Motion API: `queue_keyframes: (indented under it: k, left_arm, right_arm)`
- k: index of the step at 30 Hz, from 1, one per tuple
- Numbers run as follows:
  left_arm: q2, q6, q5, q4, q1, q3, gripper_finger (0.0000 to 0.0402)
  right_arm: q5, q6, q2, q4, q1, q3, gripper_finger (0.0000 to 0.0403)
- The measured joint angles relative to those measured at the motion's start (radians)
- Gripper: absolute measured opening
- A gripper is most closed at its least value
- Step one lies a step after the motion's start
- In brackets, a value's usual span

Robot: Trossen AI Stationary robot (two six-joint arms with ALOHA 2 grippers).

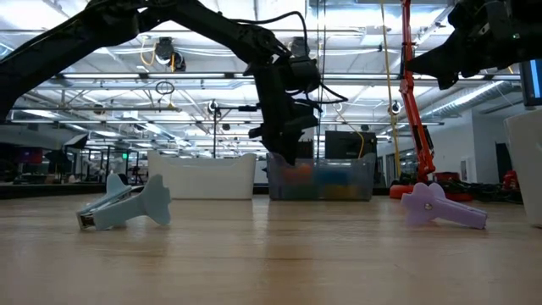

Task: Pick and place Stapler, Stapler remover, tape
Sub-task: Put the orange tape into the black bin, then put the light blue staple remover into the gray bin

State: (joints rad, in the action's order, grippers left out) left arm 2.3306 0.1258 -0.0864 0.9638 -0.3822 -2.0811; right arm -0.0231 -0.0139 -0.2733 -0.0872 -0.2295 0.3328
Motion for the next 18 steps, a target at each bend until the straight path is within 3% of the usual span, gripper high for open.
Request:
queue_keyframes:
  k: [9,18]
  left_arm:
    - [-0.008,0.008,0.009,0.004,-0.008,-0.001,0.0169]
    - [-0.101,0.049,0.066,0.114,0.005,-0.140,0.0183]
  right_arm:
    - [-0.002,0.000,0.000,0.000,0.000,0.000,0.0004]
    - [-0.003,-0.001,0.000,0.000,0.000,0.000,0.0004]
